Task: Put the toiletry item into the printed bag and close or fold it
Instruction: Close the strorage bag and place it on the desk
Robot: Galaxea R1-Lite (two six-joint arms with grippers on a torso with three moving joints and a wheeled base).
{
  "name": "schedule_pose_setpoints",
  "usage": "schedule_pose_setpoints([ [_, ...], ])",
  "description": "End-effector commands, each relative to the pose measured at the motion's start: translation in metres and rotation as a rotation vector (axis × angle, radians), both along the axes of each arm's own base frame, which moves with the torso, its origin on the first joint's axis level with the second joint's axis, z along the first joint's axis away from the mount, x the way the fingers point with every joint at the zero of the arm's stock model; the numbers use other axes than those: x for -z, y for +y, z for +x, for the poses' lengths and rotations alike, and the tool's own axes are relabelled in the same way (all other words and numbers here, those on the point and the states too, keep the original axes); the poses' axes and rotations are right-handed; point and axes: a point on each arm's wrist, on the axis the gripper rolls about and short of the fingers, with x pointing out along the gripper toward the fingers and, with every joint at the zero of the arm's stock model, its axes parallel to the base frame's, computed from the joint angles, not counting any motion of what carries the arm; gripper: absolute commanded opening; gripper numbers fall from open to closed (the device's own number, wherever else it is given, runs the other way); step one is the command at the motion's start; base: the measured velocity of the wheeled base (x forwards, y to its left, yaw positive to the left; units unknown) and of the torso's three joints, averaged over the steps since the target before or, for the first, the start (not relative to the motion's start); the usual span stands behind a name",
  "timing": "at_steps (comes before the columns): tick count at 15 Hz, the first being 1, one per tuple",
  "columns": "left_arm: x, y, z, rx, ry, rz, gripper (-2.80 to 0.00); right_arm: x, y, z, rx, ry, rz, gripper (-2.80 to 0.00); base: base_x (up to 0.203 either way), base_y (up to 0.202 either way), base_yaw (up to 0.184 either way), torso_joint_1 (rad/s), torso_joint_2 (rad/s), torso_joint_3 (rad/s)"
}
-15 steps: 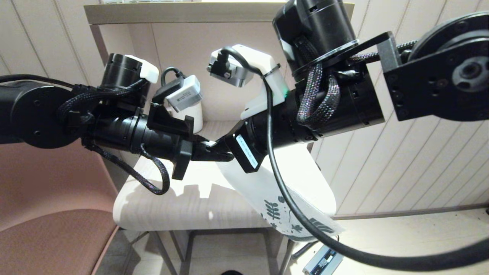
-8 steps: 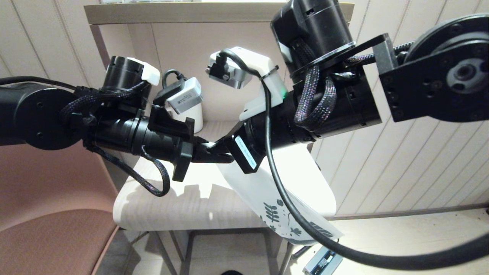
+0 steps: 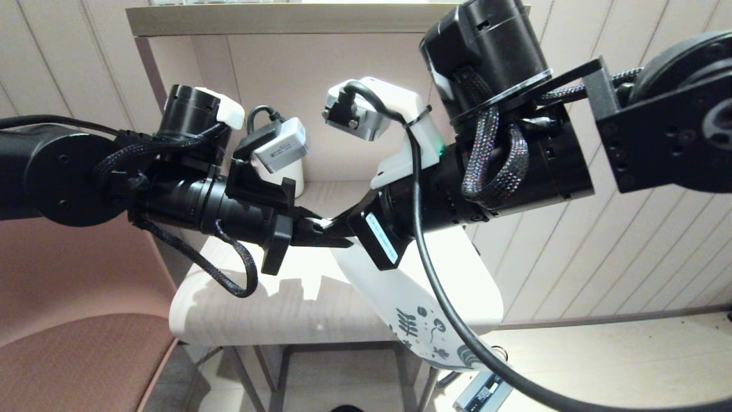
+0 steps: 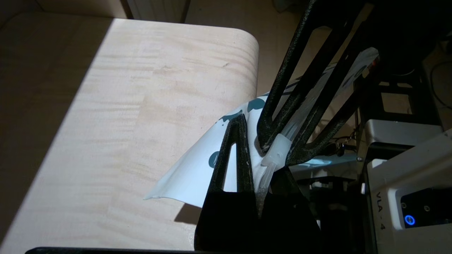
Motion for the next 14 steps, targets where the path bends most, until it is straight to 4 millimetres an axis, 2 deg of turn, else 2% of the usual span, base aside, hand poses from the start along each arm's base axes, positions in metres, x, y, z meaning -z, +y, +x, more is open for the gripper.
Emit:
schedule_pose_setpoints([
  [1, -0.001, 0.0, 0.0, 0.004, -0.005, -0.003, -2.8, -0.003, -0.007, -0.004, 0.005, -0.001, 0.0, -2.8, 0.0, 0.0, 0.0, 0.0, 0.0, 0.0],
  [5, -0.002, 0.0, 0.001, 0.003, -0.007, -0.005, -2.8, -0.001, -0.022, -0.01, 0.024, 0.013, -0.013, -2.8, 0.0, 0.0, 0.0, 0.0, 0.0, 0.0],
  [14, -0.007, -0.002, 0.005, -0.001, -0.014, -0.017, -2.8, 0.006, -0.063, -0.044, 0.04, 0.045, -0.041, -2.8, 0.0, 0.0, 0.0, 0.0, 0.0, 0.0],
])
